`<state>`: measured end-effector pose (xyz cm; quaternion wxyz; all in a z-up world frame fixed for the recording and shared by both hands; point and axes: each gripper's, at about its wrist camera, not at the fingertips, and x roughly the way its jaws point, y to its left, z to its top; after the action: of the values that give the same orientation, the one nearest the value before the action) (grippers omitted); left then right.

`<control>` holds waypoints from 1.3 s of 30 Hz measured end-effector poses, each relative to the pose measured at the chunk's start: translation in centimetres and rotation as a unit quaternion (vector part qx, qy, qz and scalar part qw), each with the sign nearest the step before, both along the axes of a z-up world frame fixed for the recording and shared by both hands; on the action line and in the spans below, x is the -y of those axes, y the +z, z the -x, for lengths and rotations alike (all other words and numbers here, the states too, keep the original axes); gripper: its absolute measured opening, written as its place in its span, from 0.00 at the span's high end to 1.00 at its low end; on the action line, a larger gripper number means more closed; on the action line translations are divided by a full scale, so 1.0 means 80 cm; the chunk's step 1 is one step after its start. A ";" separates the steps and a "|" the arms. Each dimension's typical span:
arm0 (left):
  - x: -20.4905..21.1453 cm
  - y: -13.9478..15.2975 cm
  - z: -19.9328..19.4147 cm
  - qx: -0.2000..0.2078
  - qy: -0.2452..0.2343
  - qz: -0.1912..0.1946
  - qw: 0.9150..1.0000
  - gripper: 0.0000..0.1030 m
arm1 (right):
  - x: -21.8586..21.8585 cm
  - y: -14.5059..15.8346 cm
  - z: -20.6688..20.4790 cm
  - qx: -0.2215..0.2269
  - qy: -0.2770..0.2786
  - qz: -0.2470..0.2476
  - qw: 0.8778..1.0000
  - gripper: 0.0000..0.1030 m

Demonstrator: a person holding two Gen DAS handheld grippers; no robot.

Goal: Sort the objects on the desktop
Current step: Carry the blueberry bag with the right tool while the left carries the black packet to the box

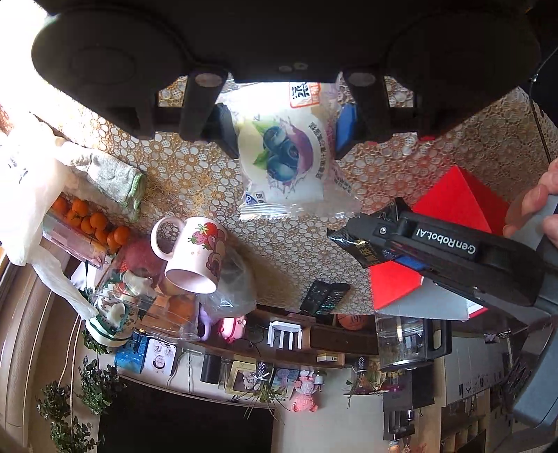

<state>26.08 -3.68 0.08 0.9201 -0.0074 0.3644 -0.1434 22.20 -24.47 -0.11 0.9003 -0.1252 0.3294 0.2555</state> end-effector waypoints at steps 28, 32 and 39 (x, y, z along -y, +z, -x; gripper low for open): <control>-0.284 0.092 0.150 0.064 0.145 -0.012 0.987 0.66 | -0.253 0.076 0.035 -0.002 0.127 -0.035 0.991 0.46; -0.317 0.077 0.138 0.057 0.160 -0.011 0.985 0.66 | -0.281 0.065 0.022 -0.007 0.124 -0.030 0.992 0.46; -0.354 0.042 0.106 0.039 0.174 -0.004 0.984 0.66 | -0.311 0.038 -0.006 -0.019 0.112 -0.016 0.993 0.46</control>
<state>17.59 24.62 3.42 0.9444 -0.0618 0.3223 0.0198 22.66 0.43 2.97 0.8615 -0.1420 0.3259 0.3626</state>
